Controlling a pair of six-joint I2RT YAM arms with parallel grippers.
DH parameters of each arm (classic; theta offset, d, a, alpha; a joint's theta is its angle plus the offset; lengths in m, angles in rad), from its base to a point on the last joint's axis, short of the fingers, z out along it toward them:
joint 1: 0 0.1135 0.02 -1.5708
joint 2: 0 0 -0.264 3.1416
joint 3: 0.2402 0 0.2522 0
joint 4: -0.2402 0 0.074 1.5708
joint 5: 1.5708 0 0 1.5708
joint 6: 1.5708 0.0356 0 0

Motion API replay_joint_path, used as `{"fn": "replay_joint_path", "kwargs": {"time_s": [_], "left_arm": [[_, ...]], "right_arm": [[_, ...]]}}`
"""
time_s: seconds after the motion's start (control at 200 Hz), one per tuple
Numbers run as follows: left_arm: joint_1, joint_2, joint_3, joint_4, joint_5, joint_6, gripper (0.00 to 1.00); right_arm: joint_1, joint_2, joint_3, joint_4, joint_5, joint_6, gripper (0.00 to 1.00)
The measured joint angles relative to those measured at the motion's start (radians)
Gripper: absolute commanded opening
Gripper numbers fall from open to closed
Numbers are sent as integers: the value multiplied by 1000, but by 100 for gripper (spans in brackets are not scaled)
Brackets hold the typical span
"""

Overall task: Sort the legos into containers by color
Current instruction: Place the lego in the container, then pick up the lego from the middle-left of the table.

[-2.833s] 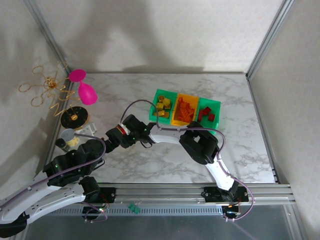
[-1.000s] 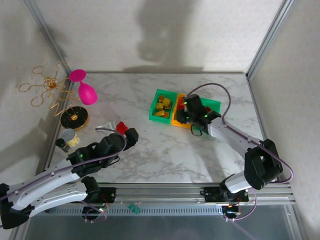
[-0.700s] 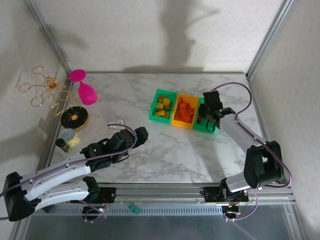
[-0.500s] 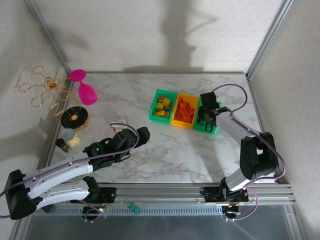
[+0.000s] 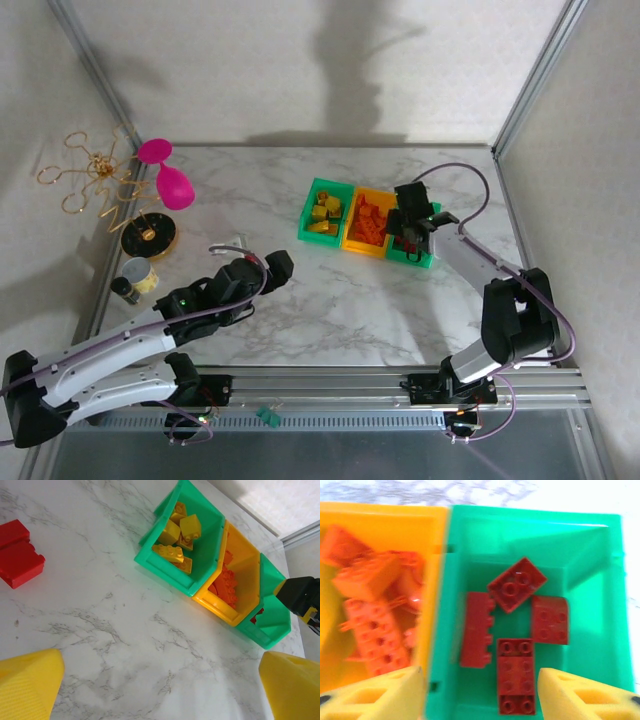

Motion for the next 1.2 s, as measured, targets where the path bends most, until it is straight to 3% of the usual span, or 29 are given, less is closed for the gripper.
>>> {"fn": "replay_joint_path", "kwargs": {"time_s": [0.25, 0.516, 0.786, 1.197], "left_arm": [[0, -94, 0, -84, -31, -26, 100], [0, -172, 0, -205, -71, -53, 100], [4, -243, 0, -294, -109, -59, 100], [4, -304, 1, -327, -138, -59, 100]], "right_arm": [[239, 14, 50, 4, -31, 11, 73], [463, 213, 174, 43, -79, 23, 78], [580, 434, 325, 110, -116, 23, 80], [643, 635, 480, 221, -217, -101, 82]]}}
